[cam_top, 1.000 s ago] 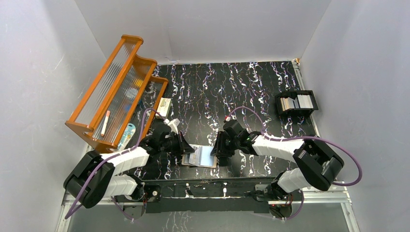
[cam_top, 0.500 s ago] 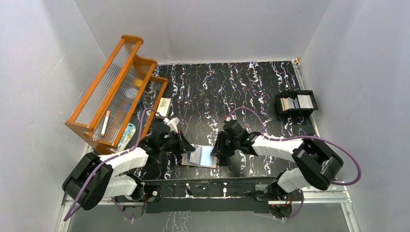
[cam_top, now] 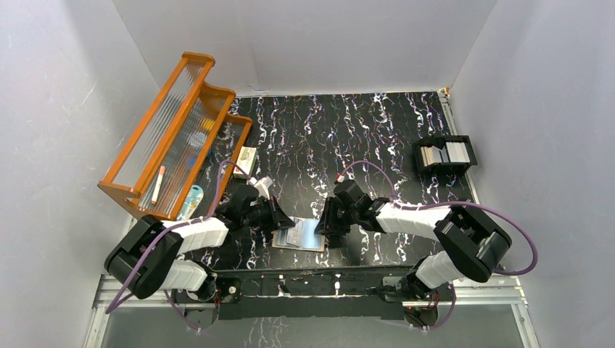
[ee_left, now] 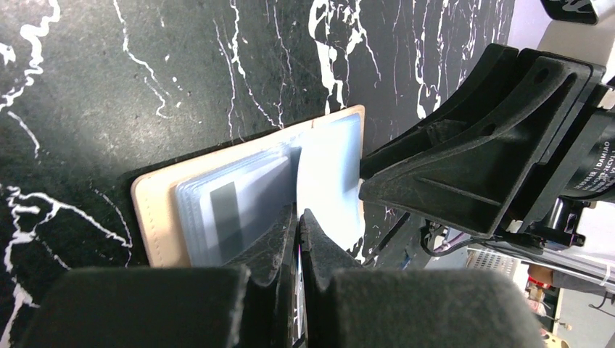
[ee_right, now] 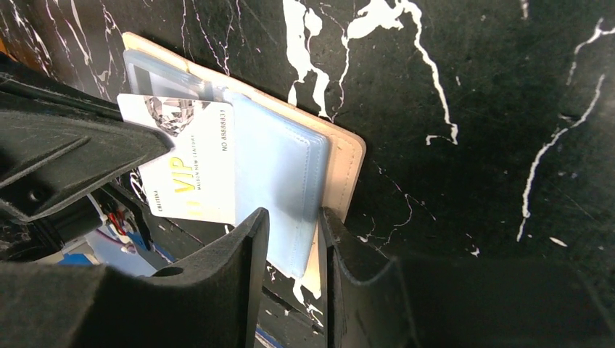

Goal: Put the credit cards into the card holder
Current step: Insert the credit card into the card holder.

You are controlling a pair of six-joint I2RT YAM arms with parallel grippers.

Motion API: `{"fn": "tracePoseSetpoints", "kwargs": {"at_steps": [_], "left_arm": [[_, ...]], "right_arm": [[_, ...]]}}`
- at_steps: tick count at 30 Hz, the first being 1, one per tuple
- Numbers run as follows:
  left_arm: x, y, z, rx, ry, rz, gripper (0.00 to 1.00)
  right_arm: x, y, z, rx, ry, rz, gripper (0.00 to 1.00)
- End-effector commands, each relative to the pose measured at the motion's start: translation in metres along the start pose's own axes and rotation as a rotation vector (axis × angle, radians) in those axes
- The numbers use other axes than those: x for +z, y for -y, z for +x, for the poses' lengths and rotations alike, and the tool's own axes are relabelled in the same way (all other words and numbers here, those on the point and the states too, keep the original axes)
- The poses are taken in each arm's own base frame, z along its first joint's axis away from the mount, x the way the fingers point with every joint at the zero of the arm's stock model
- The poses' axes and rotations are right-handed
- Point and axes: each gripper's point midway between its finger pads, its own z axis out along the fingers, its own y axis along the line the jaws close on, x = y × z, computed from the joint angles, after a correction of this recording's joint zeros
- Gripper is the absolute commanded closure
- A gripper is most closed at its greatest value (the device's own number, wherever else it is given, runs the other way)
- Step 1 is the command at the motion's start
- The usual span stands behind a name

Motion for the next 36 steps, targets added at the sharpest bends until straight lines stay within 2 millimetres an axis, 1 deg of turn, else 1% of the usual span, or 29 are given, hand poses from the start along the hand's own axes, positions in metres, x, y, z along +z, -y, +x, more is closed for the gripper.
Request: {"fn": "tracePoseSetpoints", "kwargs": {"at_steps": [1, 3, 4, 8, 13, 14, 17, 21, 25, 30, 36], "left_arm": [[0.004, 0.005, -0.004, 0.061, 0.017, 0.052, 1.00], [0.004, 0.005, -0.002, 0.079, 0.018, 0.074, 1.00], [0.006, -0.001, 0.003, 0.079, 0.002, 0.063, 1.00], [0.009, -0.010, 0.009, 0.073, -0.018, 0.040, 1.00], [0.009, -0.015, 0.010, 0.063, -0.019, 0.013, 1.00], [0.009, -0.016, 0.009, 0.055, -0.014, 0.006, 1.00], [0.006, -0.034, 0.011, -0.028, -0.004, -0.104, 1.00], [0.002, -0.042, 0.013, -0.089, 0.011, -0.150, 0.98], [0.005, -0.037, 0.009, -0.075, 0.013, -0.132, 0.97], [0.009, -0.030, 0.013, -0.056, -0.005, -0.090, 0.95], [0.013, -0.032, 0.017, -0.088, -0.022, -0.108, 0.96]], "right_arm": [[0.005, -0.004, 0.000, -0.019, 0.001, -0.022, 0.61], [0.005, -0.004, 0.001, -0.018, -0.001, -0.024, 0.62], [0.005, -0.003, 0.001, -0.017, -0.001, -0.024, 0.62], [0.005, -0.002, 0.001, -0.016, 0.000, -0.017, 0.63], [0.004, -0.001, 0.000, -0.016, 0.007, -0.012, 0.63], [0.004, -0.001, 0.000, -0.016, 0.006, -0.013, 0.63], [0.005, -0.002, 0.000, -0.014, 0.006, -0.013, 0.63], [0.003, -0.003, -0.002, -0.015, 0.012, -0.011, 0.64], [0.004, -0.004, -0.003, -0.015, 0.014, -0.012, 0.63], [0.005, -0.006, -0.003, -0.012, 0.009, -0.018, 0.64], [0.005, -0.008, -0.006, -0.013, 0.019, -0.021, 0.64]]}}
